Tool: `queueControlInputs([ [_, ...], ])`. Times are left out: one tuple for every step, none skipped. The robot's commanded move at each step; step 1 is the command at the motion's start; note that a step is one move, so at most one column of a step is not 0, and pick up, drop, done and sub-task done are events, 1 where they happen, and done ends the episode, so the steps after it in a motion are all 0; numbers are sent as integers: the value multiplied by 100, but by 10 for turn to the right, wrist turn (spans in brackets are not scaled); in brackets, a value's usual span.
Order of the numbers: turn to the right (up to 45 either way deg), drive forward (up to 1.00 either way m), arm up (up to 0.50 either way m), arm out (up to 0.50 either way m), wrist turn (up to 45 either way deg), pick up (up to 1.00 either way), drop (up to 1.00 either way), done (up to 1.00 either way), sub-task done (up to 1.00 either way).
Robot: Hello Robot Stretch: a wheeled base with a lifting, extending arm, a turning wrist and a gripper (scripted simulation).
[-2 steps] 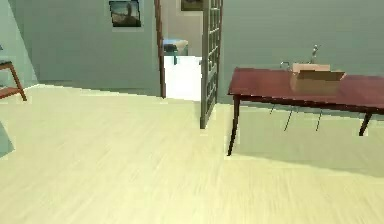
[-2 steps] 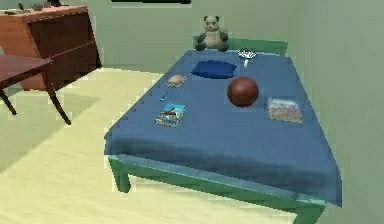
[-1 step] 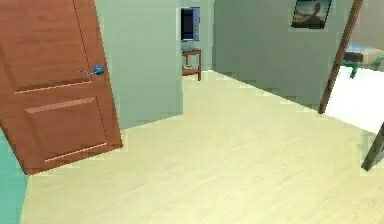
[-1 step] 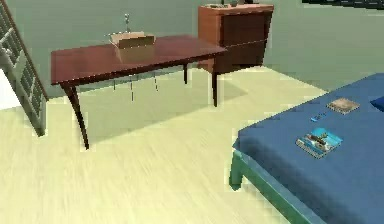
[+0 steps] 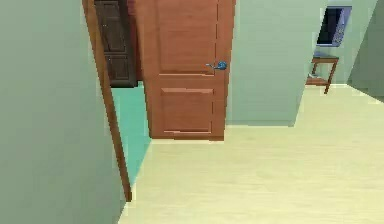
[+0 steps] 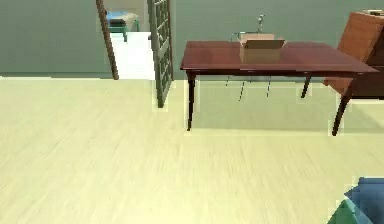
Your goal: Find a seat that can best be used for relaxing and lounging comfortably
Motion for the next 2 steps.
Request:
queueControlInputs([
  [0, 100, 0, 0, 0, 0, 0, 0, 0],
  [-30, 0, 0, 0, 0, 0, 0, 0, 0],
])
